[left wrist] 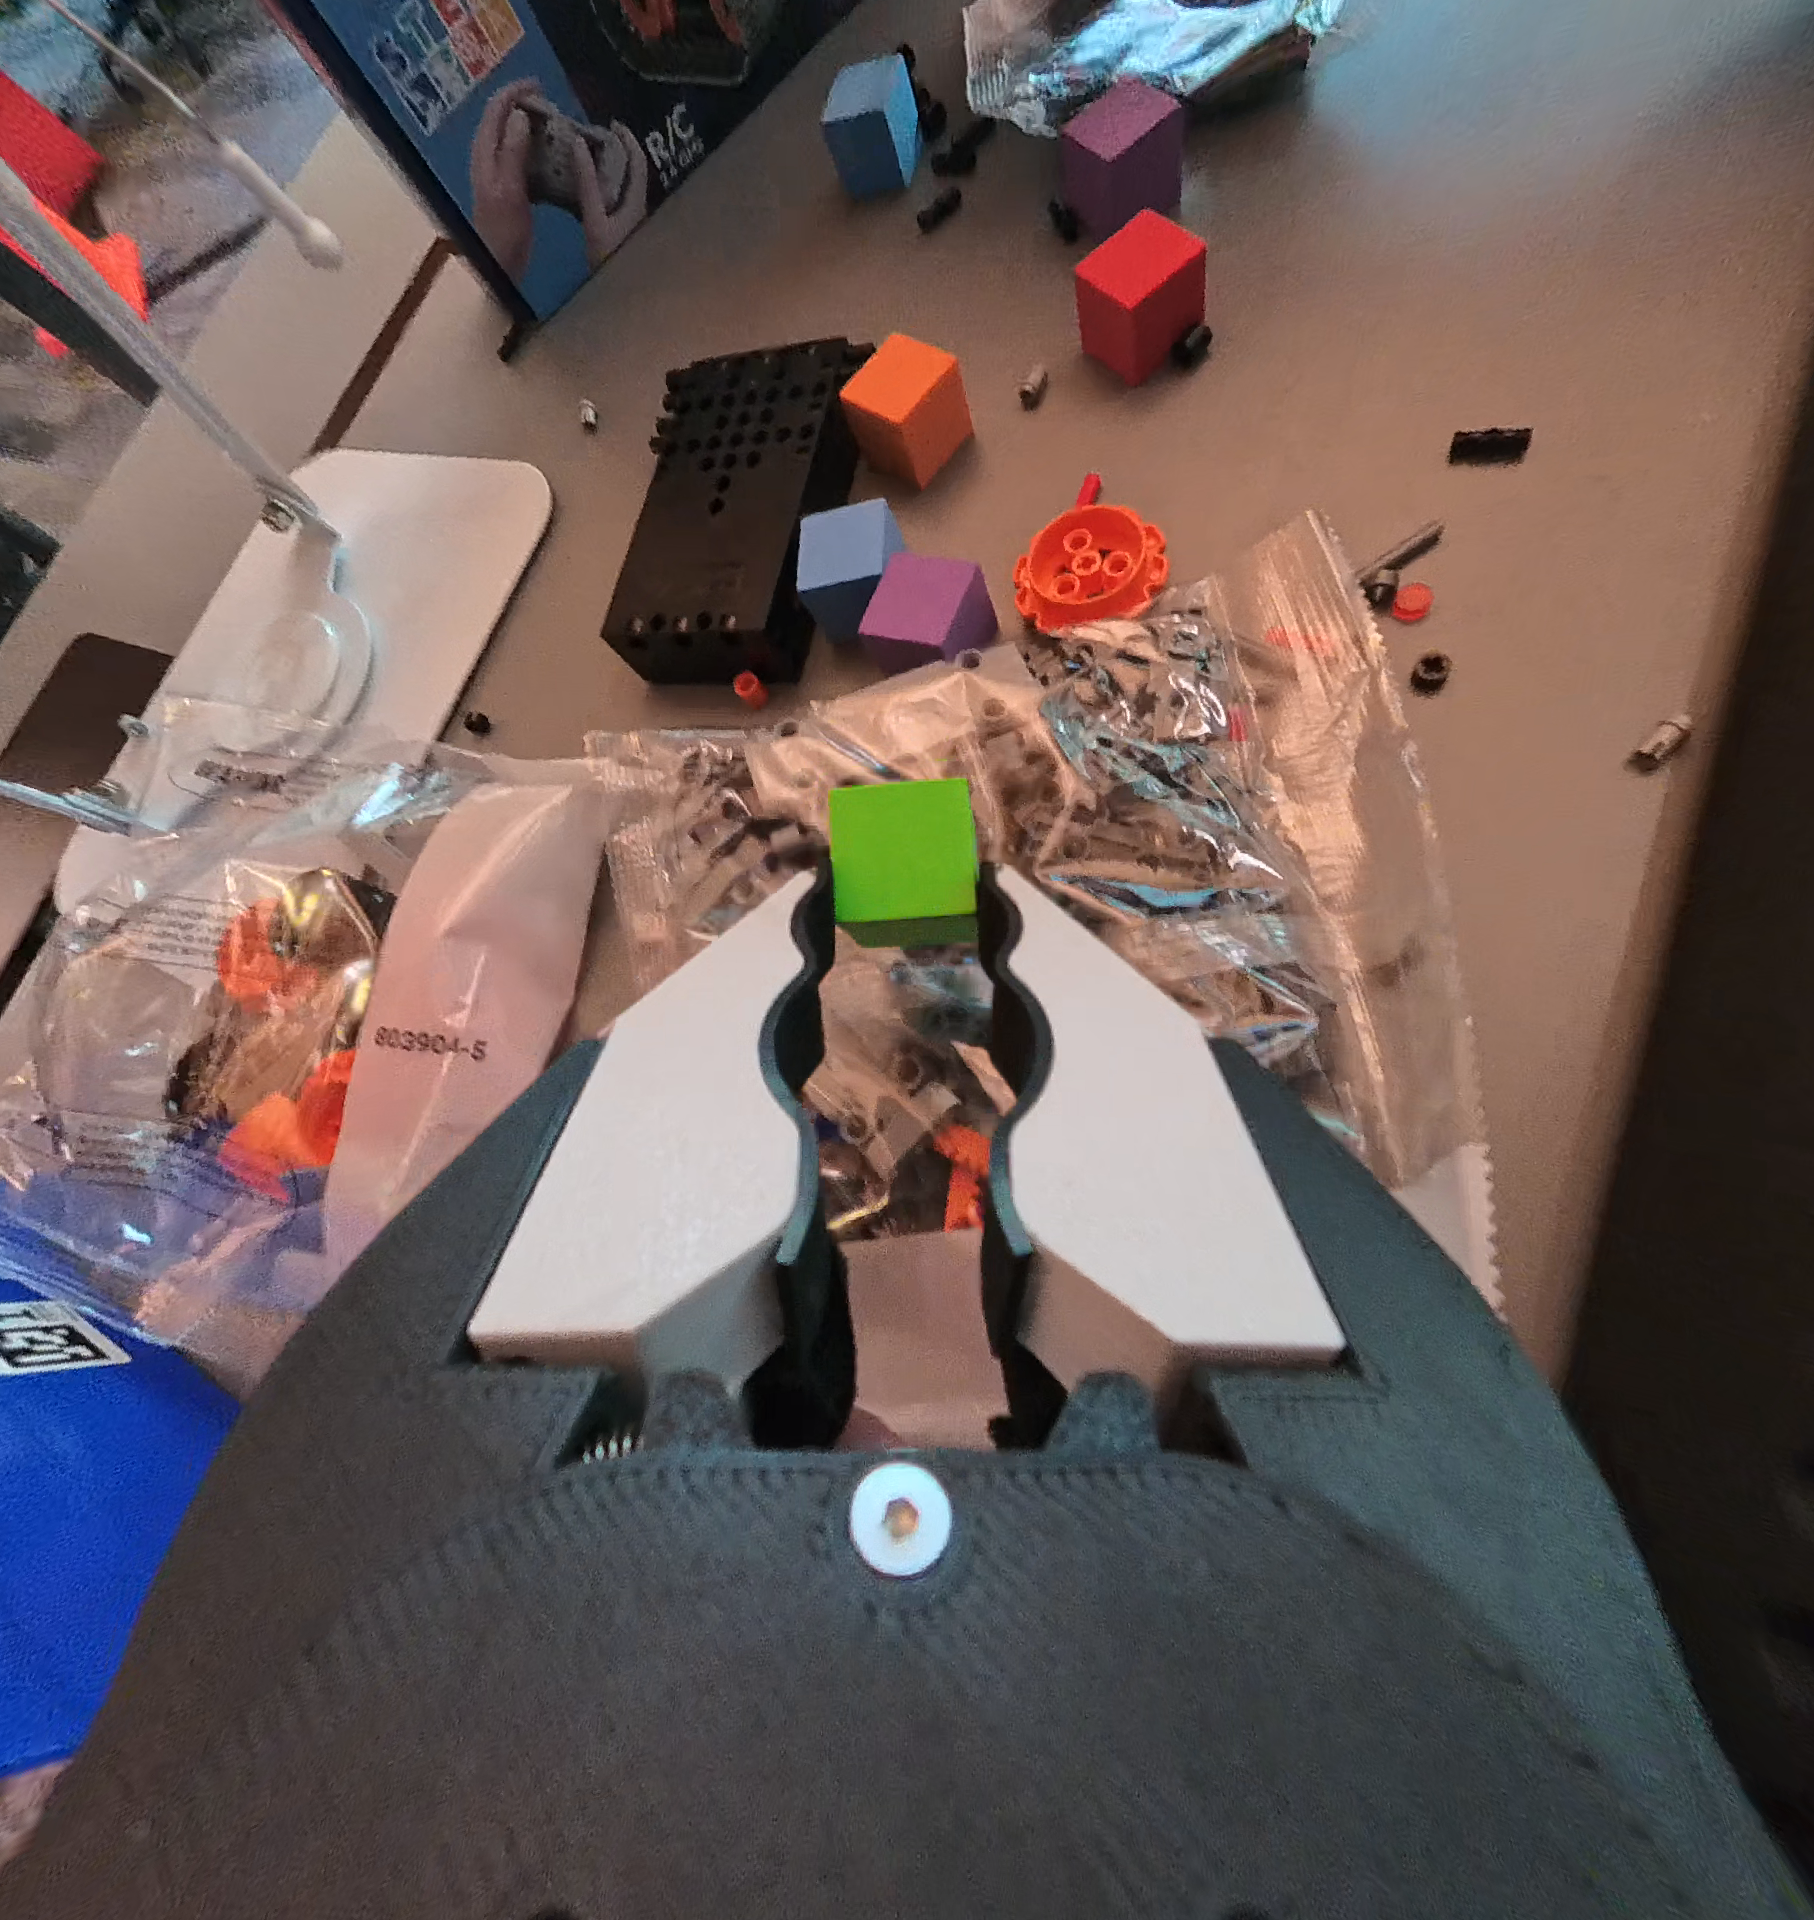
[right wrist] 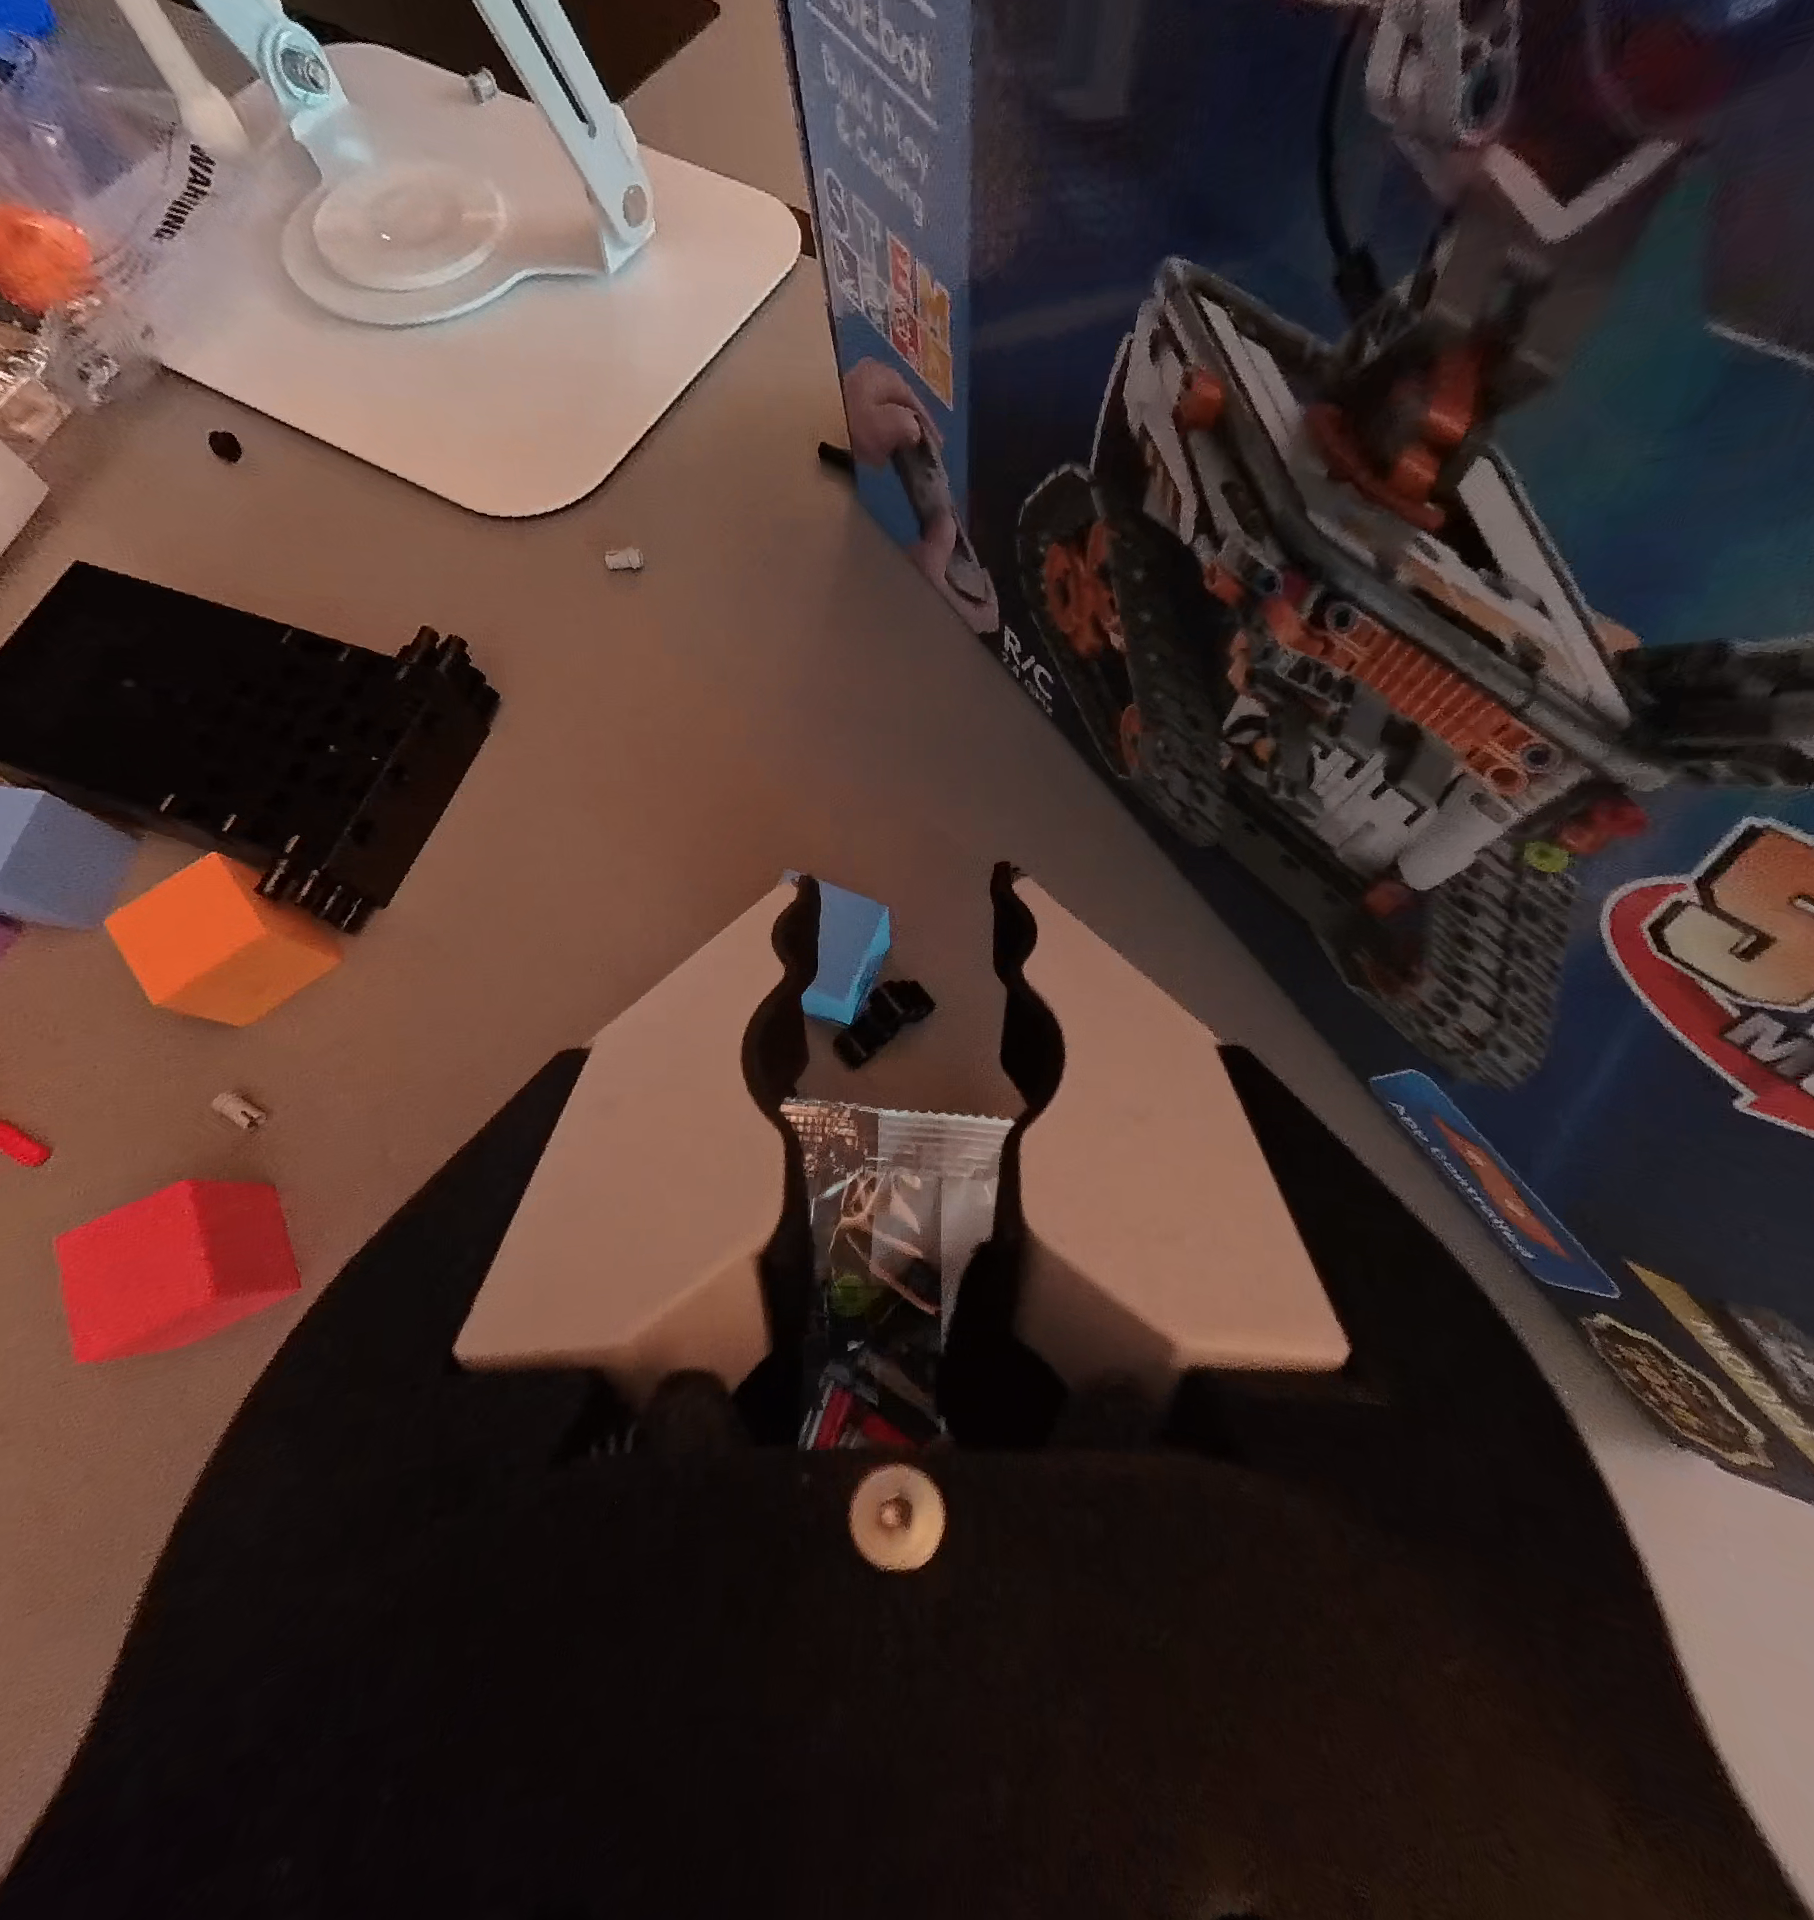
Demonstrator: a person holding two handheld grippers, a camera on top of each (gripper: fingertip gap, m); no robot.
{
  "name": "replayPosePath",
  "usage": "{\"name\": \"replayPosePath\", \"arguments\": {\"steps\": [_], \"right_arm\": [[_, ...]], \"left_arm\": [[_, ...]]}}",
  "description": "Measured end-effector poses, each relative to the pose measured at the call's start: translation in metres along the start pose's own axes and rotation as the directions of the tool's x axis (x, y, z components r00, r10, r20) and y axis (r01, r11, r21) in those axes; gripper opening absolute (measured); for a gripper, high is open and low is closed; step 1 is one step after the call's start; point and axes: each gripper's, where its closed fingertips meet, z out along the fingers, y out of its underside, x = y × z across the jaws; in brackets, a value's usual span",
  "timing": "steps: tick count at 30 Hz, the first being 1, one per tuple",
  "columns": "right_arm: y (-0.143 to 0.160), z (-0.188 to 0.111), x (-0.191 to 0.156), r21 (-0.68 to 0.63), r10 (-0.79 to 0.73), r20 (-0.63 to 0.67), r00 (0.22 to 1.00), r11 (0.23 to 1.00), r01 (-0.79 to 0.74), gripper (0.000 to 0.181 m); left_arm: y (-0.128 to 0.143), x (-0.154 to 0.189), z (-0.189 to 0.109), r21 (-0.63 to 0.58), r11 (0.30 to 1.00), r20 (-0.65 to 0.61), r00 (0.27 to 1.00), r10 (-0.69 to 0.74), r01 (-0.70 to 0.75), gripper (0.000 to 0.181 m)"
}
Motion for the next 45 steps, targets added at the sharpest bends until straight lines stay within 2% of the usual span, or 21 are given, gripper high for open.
{"name": "replayPosePath", "arguments": {"steps": [3, 7, 10, 14, 18, 24, 27, 30, 34, 37, 39, 45], "right_arm": [[0.008, 0.008, -0.005, -0.046, -0.015, 0.023, 1.0, 0.999, 0.016, 0.038], [0.016, 0.023, -0.018, -0.109, -0.053, 0.045, 0.998, 0.992, 0.058, 0.045], [0.021, 0.027, -0.02, -0.143, -0.123, 0.024, 0.992, 0.982, 0.126, 0.039], [0.022, 0.028, -0.027, -0.15, -0.123, 0.054, 0.991, 0.98, 0.13, 0.042], [0.027, 0.03, -0.028, -0.168, -0.129, 0.062, 0.99, 0.976, 0.138, 0.029], [0.014, 0.022, -0.029, -0.101, -0.114, 0.072, 0.991, 0.988, 0.121, 0.028], [0.008, 0.017, -0.031, -0.071, -0.102, 0.081, 0.991, 0.992, 0.108, 0.028], [0.008, 0.017, -0.032, -0.069, -0.113, 0.082, 0.99, 0.991, 0.119, 0.029], [0.008, 0.017, -0.036, -0.067, -0.12, 0.091, 0.989, 0.99, 0.126, 0.029], [0.008, 0.017, -0.038, -0.064, -0.122, 0.099, 0.988, 0.99, 0.128, 0.029], [0.006, 0.017, -0.041, -0.057, -0.129, 0.107, 0.986, 0.989, 0.136, 0.028], [-0.015, -0.002, -0.067, 0.035, -0.187, 0.161, 0.969, 0.982, 0.184, 0.028]], "left_arm": [[0.014, 0.007, 0.006, -0.048, 0.999, -0.032, 0.999, -0.008, 0.006, 0.026], [0.014, 0.006, 0.008, -0.041, 0.999, -0.042, 0.999, -0.023, 0.022, 0.026], [0.013, 0.004, 0.008, -0.018, 0.999, -0.036, 0.998, -0.049, 0.048, 0.027], [0.018, 0.0, 0.009, -0.026, 0.998, -0.024, 0.998, -0.061, 0.061, 0.03], [0.017, -0.001, 0.009, -0.006, 0.998, -0.027, 0.997, -0.068, 0.068, 0.034], [0.009, 0.0, 0.004, 0.045, 0.998, -0.026, 0.999, -0.04, 0.041, 0.037], [0.005, 0.004, 0.009, 0.041, 0.999, -0.025, 1.0, -0.012, 0.013, 0.025], [0.002, 0.006, 0.012, 0.031, 0.999, -0.027, 1.0, -0.015, 0.016, 0.025], [-0.012, 0.019, 0.007, 0.111, 0.989, -0.13, 0.988, -0.081, 0.095, 0.024], [0.004, 0.015, 0.015, 0.034, 0.996, -0.098, 0.992, -0.082, 0.085, 0.025], [0.008, 0.016, 0.014, 0.025, 0.992, -0.127, 0.985, -0.121, 0.125, 0.025], [0.013, 0.013, 0.013, 0.022, 0.996, -0.102, 0.991, -0.085, 0.087, 0.033]]}}
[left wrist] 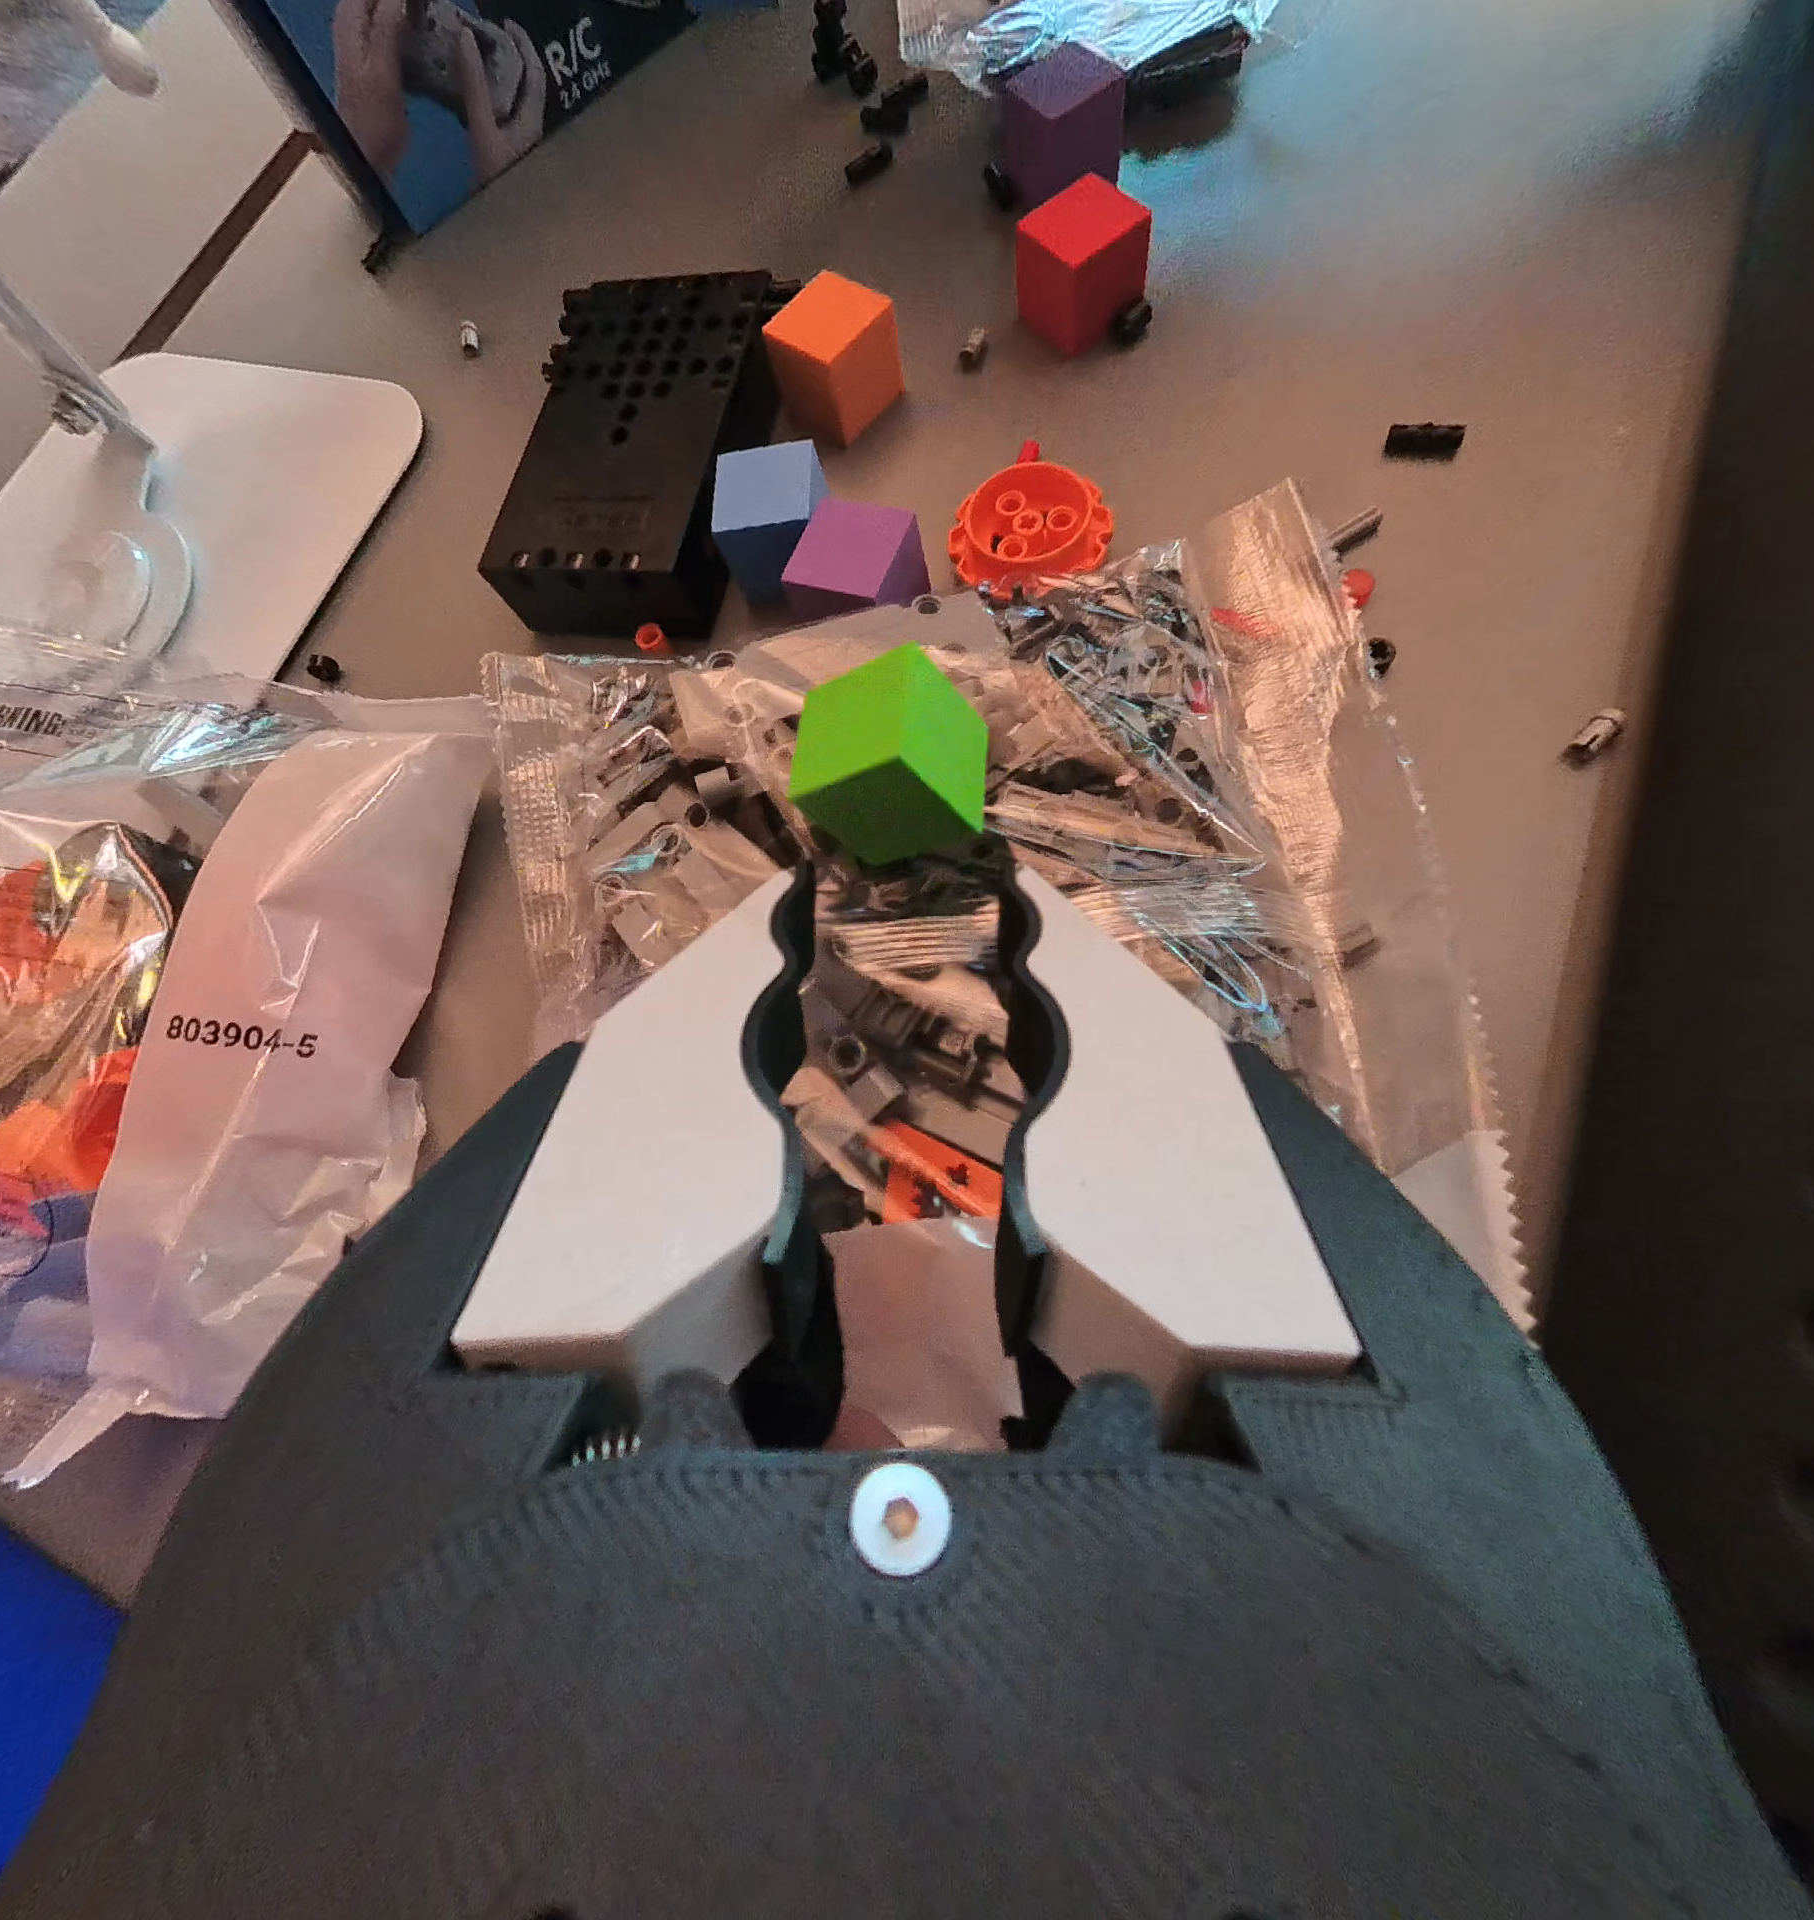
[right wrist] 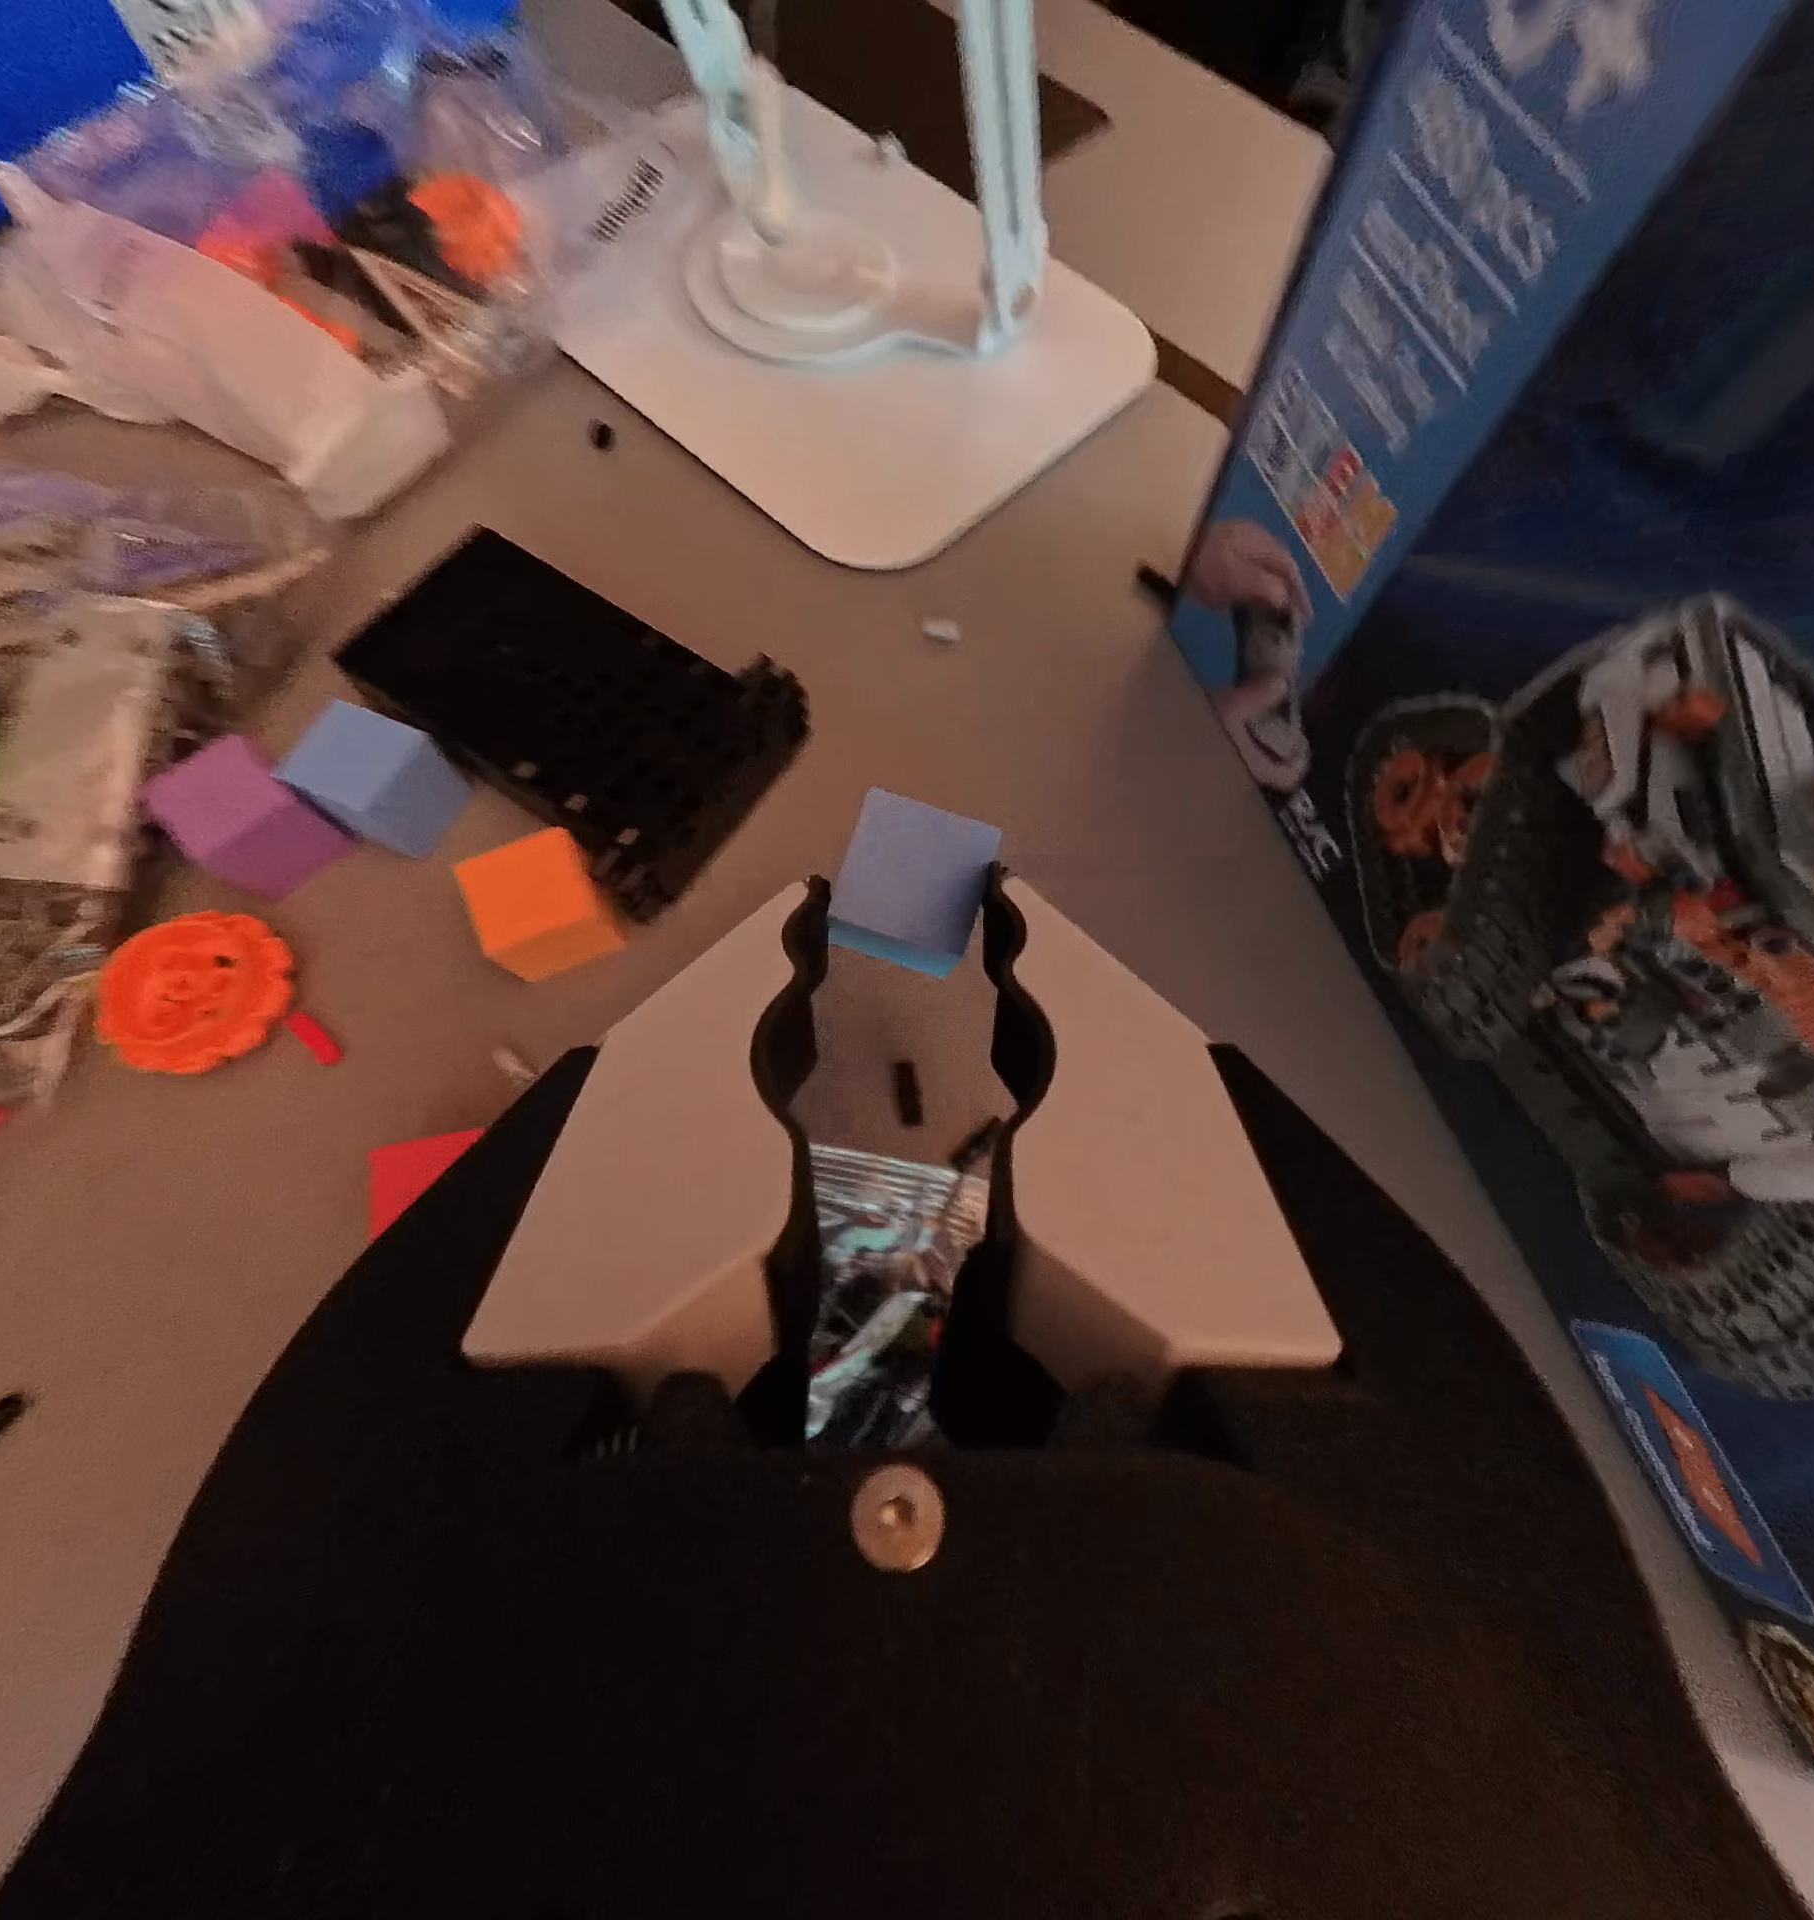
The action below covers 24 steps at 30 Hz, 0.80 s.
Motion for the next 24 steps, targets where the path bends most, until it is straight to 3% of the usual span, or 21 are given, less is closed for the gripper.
{"name": "replayPosePath", "arguments": {"steps": [4, 8, 14, 19, 24], "right_arm": [[-0.031, -0.012, -0.045, 0.093, -0.097, 0.102, 0.99, 0.992, 0.088, 0.028], [-0.06, -0.018, -0.11, 0.174, -0.218, 0.246, 0.944, 0.968, 0.178, 0.028], [-0.06, -0.008, -0.202, 0.175, -0.377, 0.425, 0.823, 0.926, 0.334, 0.028], [-0.049, 0.004, -0.233, 0.137, -0.411, 0.485, 0.772, 0.908, 0.397, 0.028], [-0.042, 0.017, -0.239, 0.095, -0.421, 0.483, 0.768, 0.897, 0.432, 0.028]], "left_arm": [[-0.002, -0.003, -0.004, 0.039, 0.999, -0.01, 1.0, -0.017, 0.018, 0.037], [-0.001, -0.003, -0.004, 0.039, 0.999, -0.008, 1.0, 0.003, -0.003, 0.035], [-0.001, -0.001, -0.006, 0.051, 0.999, -0.019, 1.0, 0.012, -0.011, 0.036], [-0.001, 0.001, -0.007, 0.052, 0.998, -0.027, 0.999, 0.024, -0.023, 0.036], [-0.001, 0.002, -0.006, 0.049, 0.998, -0.03, 0.999, 0.028, -0.027, 0.036]]}}
